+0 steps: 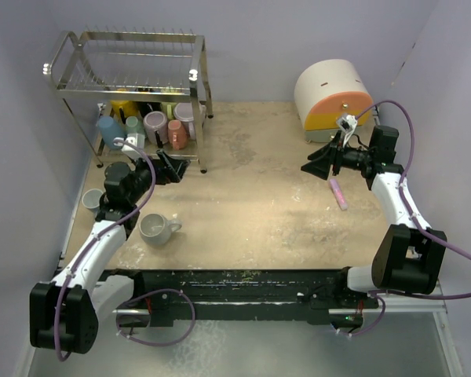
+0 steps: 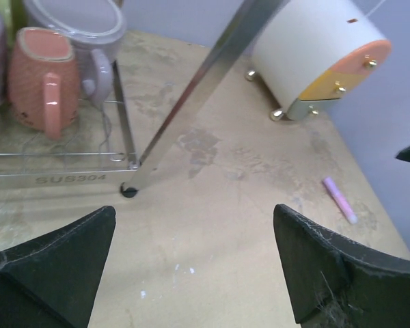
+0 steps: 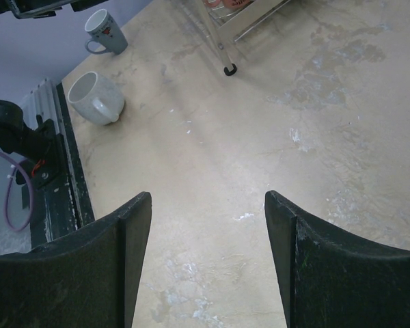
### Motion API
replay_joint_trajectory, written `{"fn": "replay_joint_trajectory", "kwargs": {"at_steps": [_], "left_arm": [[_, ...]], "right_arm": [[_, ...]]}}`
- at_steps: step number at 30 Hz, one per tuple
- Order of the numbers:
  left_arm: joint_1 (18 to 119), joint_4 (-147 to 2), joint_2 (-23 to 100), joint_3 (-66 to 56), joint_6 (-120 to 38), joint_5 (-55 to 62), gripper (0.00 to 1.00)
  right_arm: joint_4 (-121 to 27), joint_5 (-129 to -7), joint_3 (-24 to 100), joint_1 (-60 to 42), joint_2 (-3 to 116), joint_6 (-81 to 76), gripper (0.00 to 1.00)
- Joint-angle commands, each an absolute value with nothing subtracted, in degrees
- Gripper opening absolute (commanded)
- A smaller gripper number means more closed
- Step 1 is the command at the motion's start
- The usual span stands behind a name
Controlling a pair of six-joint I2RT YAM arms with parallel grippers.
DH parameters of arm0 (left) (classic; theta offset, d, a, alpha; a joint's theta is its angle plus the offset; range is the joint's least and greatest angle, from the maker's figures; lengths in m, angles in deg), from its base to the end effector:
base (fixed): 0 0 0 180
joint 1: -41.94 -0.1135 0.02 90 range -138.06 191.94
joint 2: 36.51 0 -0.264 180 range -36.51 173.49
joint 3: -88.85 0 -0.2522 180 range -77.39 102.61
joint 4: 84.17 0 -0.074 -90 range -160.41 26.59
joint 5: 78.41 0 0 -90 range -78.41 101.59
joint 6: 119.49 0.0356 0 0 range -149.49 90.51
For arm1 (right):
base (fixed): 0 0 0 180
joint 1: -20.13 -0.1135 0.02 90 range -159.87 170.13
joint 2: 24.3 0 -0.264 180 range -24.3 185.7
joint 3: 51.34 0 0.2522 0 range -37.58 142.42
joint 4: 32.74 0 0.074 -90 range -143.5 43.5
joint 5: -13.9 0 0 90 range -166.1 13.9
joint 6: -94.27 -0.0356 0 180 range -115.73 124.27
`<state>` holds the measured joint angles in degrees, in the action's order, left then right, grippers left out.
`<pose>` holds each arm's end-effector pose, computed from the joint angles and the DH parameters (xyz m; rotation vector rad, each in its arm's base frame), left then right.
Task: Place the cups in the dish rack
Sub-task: Turn the cup upside down in the dish rack.
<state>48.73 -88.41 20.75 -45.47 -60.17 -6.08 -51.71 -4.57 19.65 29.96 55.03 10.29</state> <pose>0.2284 -0.0381 0.2711 -0.1270 1.7453 -0.7449 0.2978 -0.0173 0.2972 -0.6831 1.7092 1.0610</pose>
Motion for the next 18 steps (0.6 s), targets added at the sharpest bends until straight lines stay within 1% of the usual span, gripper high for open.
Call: {"fn": "replay_joint_trajectory", "kwargs": {"at_steps": [1, 4, 6, 11, 16, 18], "left_arm": [[48.4, -93.7, 21.4, -43.7, -63.5, -15.6, 0.99], [48.5, -96.2, 24.1, -42.9, -63.2, -19.2, 0.99], [49.3, -100.3, 25.2, -44.3, -61.5, -19.0, 0.99], [59.0, -99.8, 28.3, -41.1, -47.1, -8.2, 0.99], [59.3, -100.8, 34.5, -37.8, -46.2, 2.2, 0.99], [59.3, -100.4, 36.8, -35.5, -46.2, 3.9, 0.99]], "right_arm": [[-51.8, -3.2, 22.1, 30.4, 53.0, 11.3, 0.69], [-51.9, -3.1, 22.1, 30.4, 53.0, 11.3, 0.69], [-51.9, -3.1, 22.0, 30.4, 53.0, 11.3, 0.69], [-51.9, -2.9, 22.1, 30.4, 53.2, 11.3, 0.69], [-51.9, -3.1, 22.0, 30.4, 53.0, 11.4, 0.70], [-51.9, -3.1, 22.1, 30.4, 53.0, 11.4, 0.70]]}}
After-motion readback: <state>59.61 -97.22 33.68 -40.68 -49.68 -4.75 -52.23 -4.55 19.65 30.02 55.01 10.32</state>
